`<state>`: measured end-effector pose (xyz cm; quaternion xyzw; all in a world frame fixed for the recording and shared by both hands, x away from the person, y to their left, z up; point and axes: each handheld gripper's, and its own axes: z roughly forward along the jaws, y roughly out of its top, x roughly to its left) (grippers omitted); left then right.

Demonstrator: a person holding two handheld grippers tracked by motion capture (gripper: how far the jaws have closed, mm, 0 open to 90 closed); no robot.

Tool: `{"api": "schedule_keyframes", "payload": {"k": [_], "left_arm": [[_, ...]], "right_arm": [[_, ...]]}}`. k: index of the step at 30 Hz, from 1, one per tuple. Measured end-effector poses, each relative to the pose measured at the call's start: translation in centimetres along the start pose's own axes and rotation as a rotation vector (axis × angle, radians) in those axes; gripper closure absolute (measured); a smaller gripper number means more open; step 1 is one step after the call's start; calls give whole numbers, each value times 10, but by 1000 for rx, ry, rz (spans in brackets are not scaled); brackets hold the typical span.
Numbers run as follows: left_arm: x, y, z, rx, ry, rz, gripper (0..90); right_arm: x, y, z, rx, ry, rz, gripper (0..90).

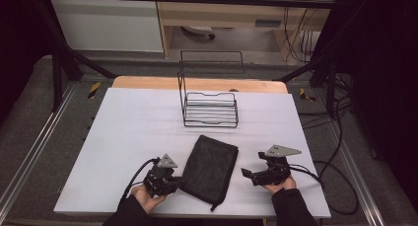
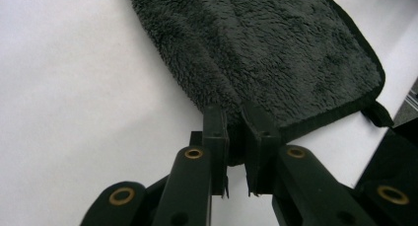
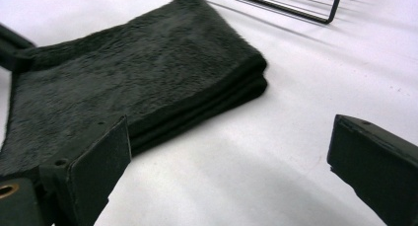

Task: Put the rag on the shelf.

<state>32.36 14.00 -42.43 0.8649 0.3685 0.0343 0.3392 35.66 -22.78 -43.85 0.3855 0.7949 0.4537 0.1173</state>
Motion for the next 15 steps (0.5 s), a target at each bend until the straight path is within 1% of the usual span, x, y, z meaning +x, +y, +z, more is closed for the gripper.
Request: {"api": "schedule_keyframes", "payload": {"k": [2,3,5,6,7,8,9,10,11,12,14,15], "left_arm": [[0,-1,0,-1,-3,7,791],[1,-1,0,-4,-8,2,776],[6,1,-2,-9,-30,-9,714],[8,3,-3,-16,-23,-7,651],[9,5,-5,-25,-4,0,602],[11,7,-7,-39,15,0,575],[14,10,-8,-48,29,1,575],[18,12,-8,-56,39,-6,546],[21,15,-7,-65,39,-13,547],[25,16,-5,-66,31,-22,550],[30,19,4,-42,10,-31,570],[32,19,9,-20,3,-32,570]], "right_arm": [[0,0,1,0,1,2,36],[0,0,1,0,1,6,37],[1,1,2,3,-8,7,43],[2,2,3,2,-14,1,48],[3,2,4,2,-17,4,56],[4,4,6,2,-22,6,61],[4,4,6,2,-22,6,61],[7,6,13,7,-29,25,78],[8,8,16,13,-36,37,91],[10,10,20,19,-52,43,111],[15,14,28,49,-105,35,137],[15,14,28,49,-105,35,137]]}}
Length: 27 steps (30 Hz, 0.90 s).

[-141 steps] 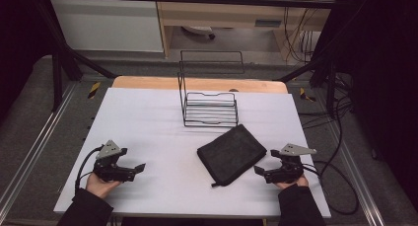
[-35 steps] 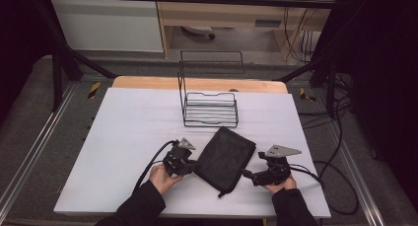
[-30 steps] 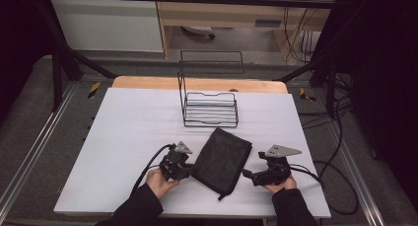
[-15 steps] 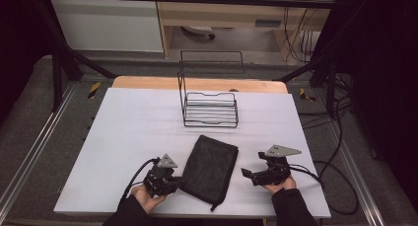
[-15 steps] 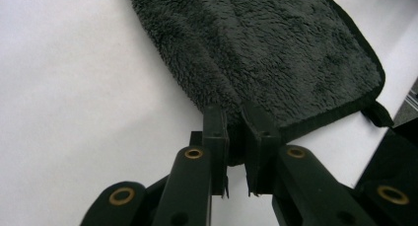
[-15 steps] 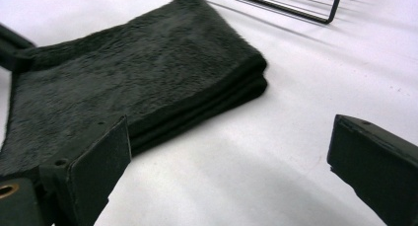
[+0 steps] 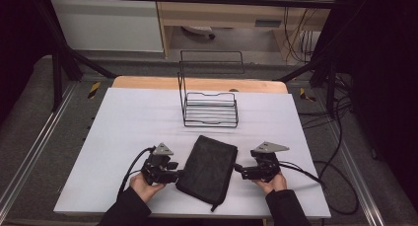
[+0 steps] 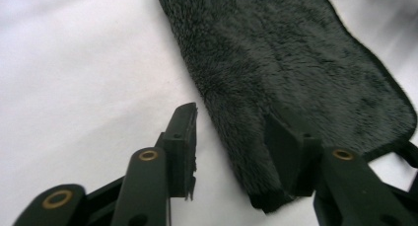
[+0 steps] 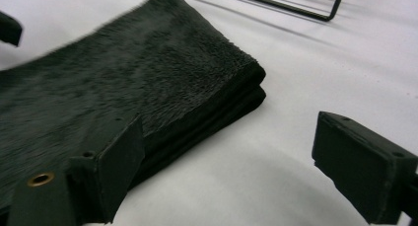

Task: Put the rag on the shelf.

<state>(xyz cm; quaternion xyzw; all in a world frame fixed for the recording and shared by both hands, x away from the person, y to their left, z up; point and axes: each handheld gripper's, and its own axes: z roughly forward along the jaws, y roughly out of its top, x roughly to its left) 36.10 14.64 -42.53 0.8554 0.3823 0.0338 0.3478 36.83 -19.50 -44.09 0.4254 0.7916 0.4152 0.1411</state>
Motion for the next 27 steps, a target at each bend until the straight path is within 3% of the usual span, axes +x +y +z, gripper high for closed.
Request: {"api": "schedule_keyframes", "payload": {"k": [2,4,5,9,14,18,22,27], "left_arm": [[1,-3,11,22,-35,-9,624],[2,-4,11,17,-52,-12,665],[1,-5,11,11,-58,-13,726],[-1,-9,11,12,-50,-14,768],[-7,-10,10,11,-19,-13,828],[-10,-12,9,2,-8,-25,841],[-12,-15,6,-5,-5,-36,850],[-21,-23,1,-8,-1,-30,853]], "right_arm": [[7,4,10,15,-16,-10,185],[8,5,13,20,-13,-3,206],[10,5,16,22,-20,19,277],[10,4,20,33,-31,45,351],[10,5,26,63,31,103,540],[8,7,28,74,65,123,628],[5,10,33,70,114,119,774],[4,18,40,74,146,72,813]]}}
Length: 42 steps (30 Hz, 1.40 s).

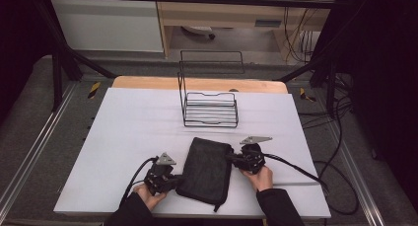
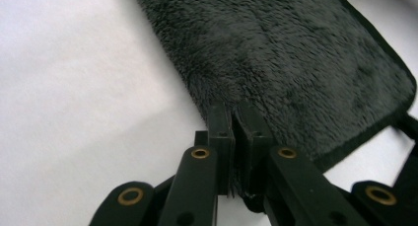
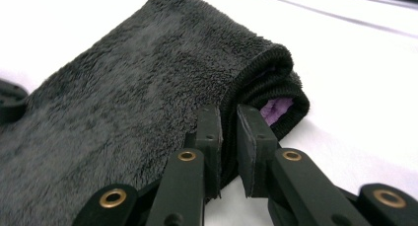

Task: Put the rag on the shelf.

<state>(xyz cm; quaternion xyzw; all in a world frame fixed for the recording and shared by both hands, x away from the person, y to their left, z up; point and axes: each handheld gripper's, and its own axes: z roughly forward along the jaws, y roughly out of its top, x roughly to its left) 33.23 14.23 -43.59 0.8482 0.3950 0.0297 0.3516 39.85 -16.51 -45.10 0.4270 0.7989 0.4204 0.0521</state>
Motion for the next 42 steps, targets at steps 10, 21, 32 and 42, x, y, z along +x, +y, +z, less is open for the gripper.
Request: {"api": "schedule_keyframes", "payload": {"k": [10,21,32,42], "left_arm": [[-13,-13,-6,-9,2,10,853],[-2,-10,-18,-80,29,70,657],[30,2,-22,-116,71,39,363],[46,26,-18,-114,103,28,150]], "right_arm": [[3,12,14,6,35,-71,805],[6,7,-5,-46,-35,-52,268],[2,2,-28,-104,-59,-40,67],[4,1,-35,-116,-60,-75,18]]}}
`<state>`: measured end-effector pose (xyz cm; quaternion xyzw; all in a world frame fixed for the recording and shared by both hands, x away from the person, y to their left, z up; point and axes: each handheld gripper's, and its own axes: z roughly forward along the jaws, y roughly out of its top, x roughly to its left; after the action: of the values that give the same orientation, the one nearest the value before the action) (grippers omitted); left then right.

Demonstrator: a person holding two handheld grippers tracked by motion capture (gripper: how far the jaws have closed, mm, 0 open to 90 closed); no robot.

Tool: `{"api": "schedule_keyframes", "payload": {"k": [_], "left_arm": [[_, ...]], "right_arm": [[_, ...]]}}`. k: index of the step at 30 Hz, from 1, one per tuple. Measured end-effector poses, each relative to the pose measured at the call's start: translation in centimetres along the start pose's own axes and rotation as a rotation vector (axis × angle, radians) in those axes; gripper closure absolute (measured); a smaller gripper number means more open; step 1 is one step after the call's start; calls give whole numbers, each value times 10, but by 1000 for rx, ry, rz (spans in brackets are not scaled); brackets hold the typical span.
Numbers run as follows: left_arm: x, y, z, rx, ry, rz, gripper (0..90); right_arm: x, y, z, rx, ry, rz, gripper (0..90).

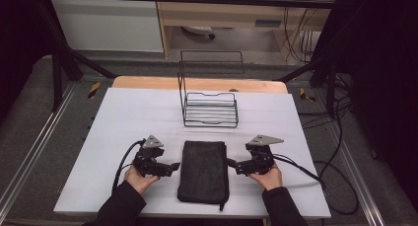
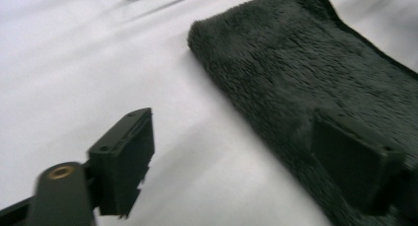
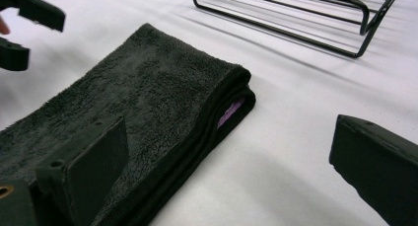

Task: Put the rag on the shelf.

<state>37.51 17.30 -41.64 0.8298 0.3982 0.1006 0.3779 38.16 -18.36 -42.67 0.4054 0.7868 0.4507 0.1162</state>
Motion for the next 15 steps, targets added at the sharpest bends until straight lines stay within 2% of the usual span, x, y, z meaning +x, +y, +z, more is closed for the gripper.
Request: {"api": "schedule_keyframes", "payload": {"k": [6,12,15], "left_arm": [[0,14,12,15,45,33,105],[2,28,26,6,52,11,105],[4,35,35,10,52,2,146]], "right_arm": [[0,0,-1,4,-10,-7,15],[1,-1,-1,-4,-10,-15,19],[1,-1,-1,-5,-13,-18,19]]}}
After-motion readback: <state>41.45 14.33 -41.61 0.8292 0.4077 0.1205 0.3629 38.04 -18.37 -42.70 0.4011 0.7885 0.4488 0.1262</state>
